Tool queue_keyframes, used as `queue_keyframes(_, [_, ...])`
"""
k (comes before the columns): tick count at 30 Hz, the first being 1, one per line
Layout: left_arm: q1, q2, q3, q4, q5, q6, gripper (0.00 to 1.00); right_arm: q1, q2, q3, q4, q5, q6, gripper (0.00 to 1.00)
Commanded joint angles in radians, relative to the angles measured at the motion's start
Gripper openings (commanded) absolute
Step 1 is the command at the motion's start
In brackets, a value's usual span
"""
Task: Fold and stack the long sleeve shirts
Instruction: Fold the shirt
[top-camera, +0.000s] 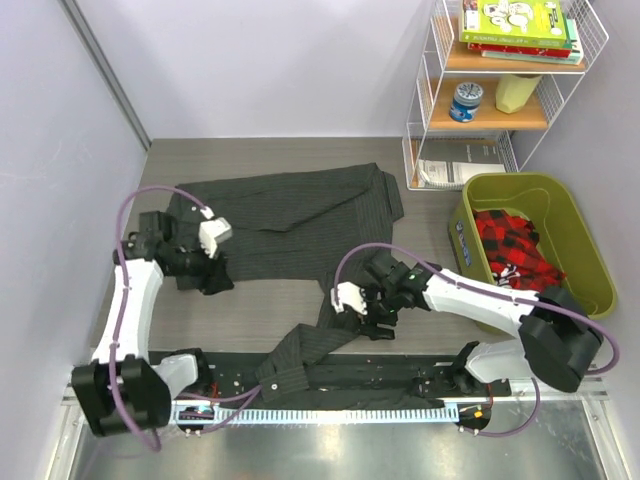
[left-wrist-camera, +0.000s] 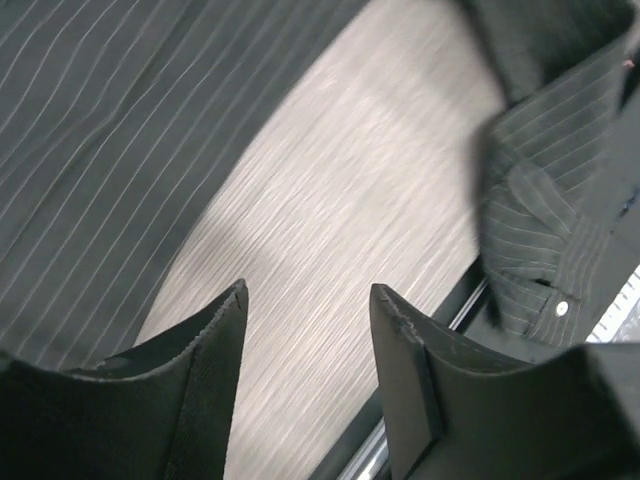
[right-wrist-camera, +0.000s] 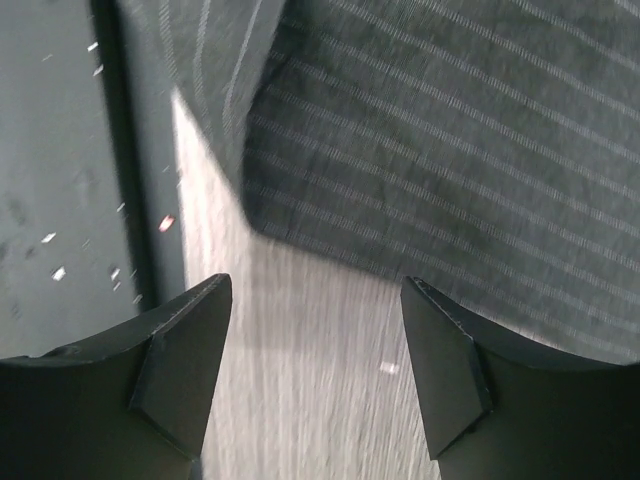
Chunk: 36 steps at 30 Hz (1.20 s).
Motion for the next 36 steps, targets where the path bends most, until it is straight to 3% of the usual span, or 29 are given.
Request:
queue_keyframes(1, [0.142, 0.108, 0.083, -0.147, 0.017, 0.185, 0.54, 0.028, 0.066, 0.010, 0.177, 0.063, 0.039, 0.73])
queue_keyframes(7, [0.350, 0.279, 0.151, -0.219, 0.015, 0.310, 0.55, 0.100, 0.091, -0.008, 0.253, 0.091, 0.082, 0.63])
queue_keyframes(9, [0.388, 0.314, 0.179, -0.254, 0.023, 0.353, 0.57, 0.128, 0.096, -0.029, 0.273, 0.132, 0.077, 0.53])
queue_keyframes(14, [0.391, 0.322, 0.199, -0.404, 0.065, 0.561, 0.59, 0.130, 0.073, 0.018, 0.266, 0.249, 0.092, 0.01])
queue_keyframes(15, [0.376, 0.311, 0.203, -0.499, 0.081, 0.662, 0.60, 0.130, 0.059, 0.027, 0.254, 0.260, 0.099, 0.01])
queue_keyframes(20, [0.102, 0.143, 0.111, -0.407, 0.075, 0.545, 0.63, 0.100, -0.007, 0.084, 0.215, 0.309, 0.145, 0.01])
queue_keyframes(22, [0.055, 0.086, 0.039, -0.202, 0.069, 0.360, 0.63, 0.073, -0.006, 0.105, 0.218, 0.330, 0.154, 0.01])
queue_keyframes(24, [0.055, 0.060, 0.010, -0.112, 0.055, 0.302, 0.64, 0.054, -0.003, 0.141, 0.217, 0.344, 0.168, 0.01])
queue_keyframes(27, [0.014, 0.128, 0.039, -0.219, 0.116, 0.392, 0.66, 0.027, 0.002, 0.175, 0.218, 0.355, 0.191, 0.01])
queue_keyframes(30, [-0.185, 0.187, 0.048, -0.174, 0.144, 0.214, 0.75, 0.027, 0.002, 0.165, 0.221, 0.335, 0.191, 0.01])
queue_keyframes(34, [-0.430, 0.176, -0.027, 0.096, 0.112, -0.033, 0.78, 0.025, -0.009, 0.136, 0.220, 0.332, 0.197, 0.01])
queue_keyframes(36, [-0.533, 0.173, -0.050, 0.164, 0.077, -0.083, 0.78, 0.024, -0.016, 0.126, 0.217, 0.333, 0.198, 0.01])
